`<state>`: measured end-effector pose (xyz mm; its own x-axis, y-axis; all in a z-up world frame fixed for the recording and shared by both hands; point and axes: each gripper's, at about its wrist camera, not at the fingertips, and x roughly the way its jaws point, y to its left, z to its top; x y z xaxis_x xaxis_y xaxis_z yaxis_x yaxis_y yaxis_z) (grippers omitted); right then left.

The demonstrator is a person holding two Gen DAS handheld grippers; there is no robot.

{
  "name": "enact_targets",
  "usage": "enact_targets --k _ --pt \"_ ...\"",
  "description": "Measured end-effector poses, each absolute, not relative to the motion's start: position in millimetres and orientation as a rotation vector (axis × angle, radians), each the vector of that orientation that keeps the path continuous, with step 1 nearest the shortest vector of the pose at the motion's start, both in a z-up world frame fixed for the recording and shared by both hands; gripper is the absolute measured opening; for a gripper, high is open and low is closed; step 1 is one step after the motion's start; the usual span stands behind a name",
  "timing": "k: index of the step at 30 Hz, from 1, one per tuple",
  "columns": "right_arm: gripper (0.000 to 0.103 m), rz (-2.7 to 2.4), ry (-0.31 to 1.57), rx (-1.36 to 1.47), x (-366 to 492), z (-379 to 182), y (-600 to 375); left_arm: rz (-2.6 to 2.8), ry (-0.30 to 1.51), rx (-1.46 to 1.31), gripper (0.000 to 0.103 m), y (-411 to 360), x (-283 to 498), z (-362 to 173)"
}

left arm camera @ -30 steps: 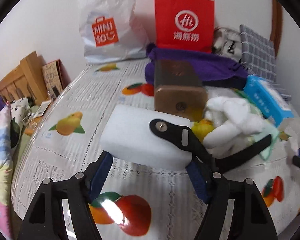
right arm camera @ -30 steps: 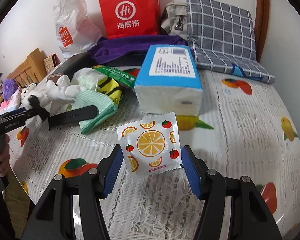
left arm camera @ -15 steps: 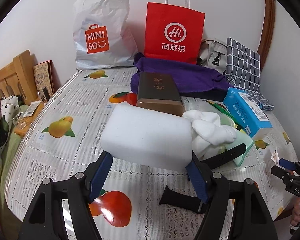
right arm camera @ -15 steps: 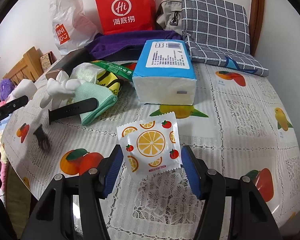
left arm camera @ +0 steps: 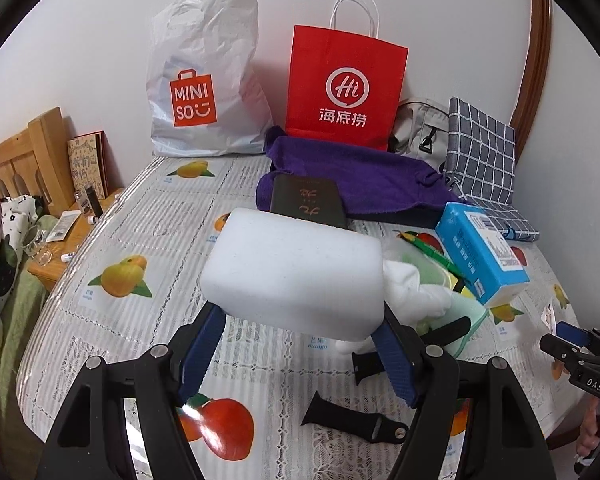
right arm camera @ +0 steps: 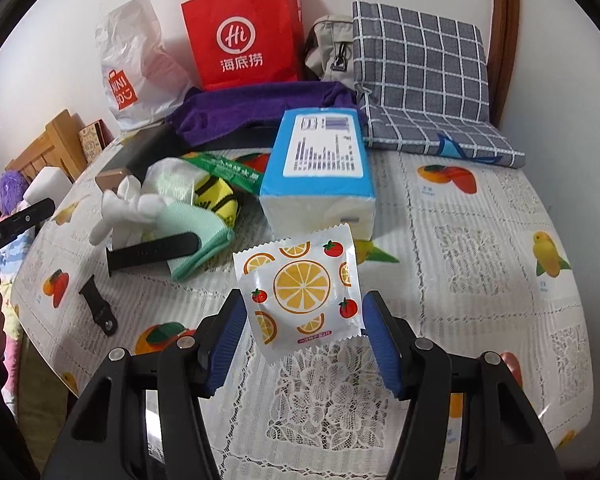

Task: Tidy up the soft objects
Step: 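Carry the foam block and packet in both tools toward the purple towel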

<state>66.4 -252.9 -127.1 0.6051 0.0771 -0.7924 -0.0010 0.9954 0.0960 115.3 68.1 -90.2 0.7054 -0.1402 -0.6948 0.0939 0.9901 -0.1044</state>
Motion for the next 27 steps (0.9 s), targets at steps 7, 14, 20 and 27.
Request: enact_targets --k 7,14,20,27 --pt "0.059 0.055 0.899 0.087 74 -110 -252 -0.128 0.763 -0.055 0.072 63 119 -75" --pt "0.059 0.056 0.875 0.089 87 -91 -252 -0.123 0.761 -0.049 0.072 59 130 -62" --pt "0.059 0.059 0.846 0.073 105 -74 -251 -0.118 0.752 -0.035 0.072 53 146 -51" --pt "0.059 0.068 0.811 0.054 132 -59 -249 -0.103 0.757 -0.022 0.072 46 170 -45"
